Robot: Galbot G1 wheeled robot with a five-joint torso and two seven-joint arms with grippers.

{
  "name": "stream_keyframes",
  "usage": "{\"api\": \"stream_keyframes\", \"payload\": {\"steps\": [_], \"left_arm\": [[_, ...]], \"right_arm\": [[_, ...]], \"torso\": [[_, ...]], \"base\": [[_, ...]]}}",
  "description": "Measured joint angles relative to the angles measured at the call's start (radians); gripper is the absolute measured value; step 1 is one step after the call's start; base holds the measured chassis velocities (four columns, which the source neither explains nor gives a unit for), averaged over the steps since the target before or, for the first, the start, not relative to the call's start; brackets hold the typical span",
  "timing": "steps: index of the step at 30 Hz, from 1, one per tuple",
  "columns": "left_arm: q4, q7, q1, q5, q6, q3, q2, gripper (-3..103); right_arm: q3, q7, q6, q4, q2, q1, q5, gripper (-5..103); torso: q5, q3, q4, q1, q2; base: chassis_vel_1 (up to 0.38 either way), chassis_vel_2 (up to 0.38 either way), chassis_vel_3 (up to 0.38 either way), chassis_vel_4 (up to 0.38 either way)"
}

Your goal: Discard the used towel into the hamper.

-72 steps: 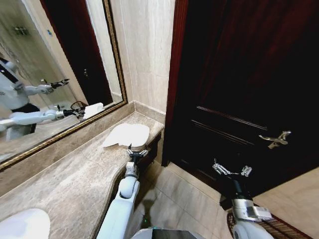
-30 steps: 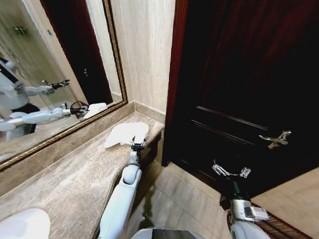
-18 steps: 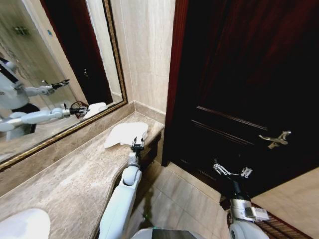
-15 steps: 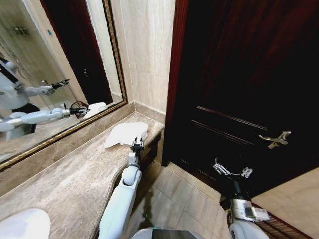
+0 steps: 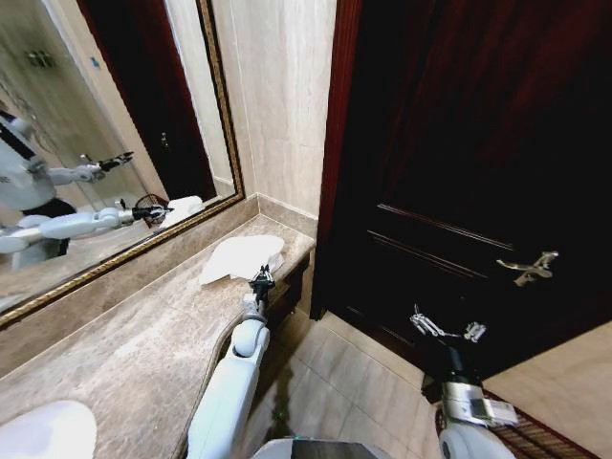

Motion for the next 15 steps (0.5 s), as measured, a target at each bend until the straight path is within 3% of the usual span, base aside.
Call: {"api": "stream_keyframes", "payload": {"steps": [6, 15], "left_arm": [[-0.037, 0.012, 0.025, -0.035, -0.025, -0.006, -0.004, 1], [-0.212, 0.022, 0.127, -0.070, -0.063, -0.039, -0.016, 1]], "right_arm": [[0.001, 0.000, 0.002, 0.003, 0.000, -0.003, 0.000, 100], [-0.007, 0.005, -0.013, 0.032, 0.002, -0.002, 0.029, 100]], "torso": [[0.0000, 0.000, 0.0000, 0.000, 0.000], [0.0000, 0.000, 0.0000, 0.000, 0.000]], "base": [[0.000, 0.000, 0.000, 0.000], [0.000, 0.000, 0.000, 0.000]]}}
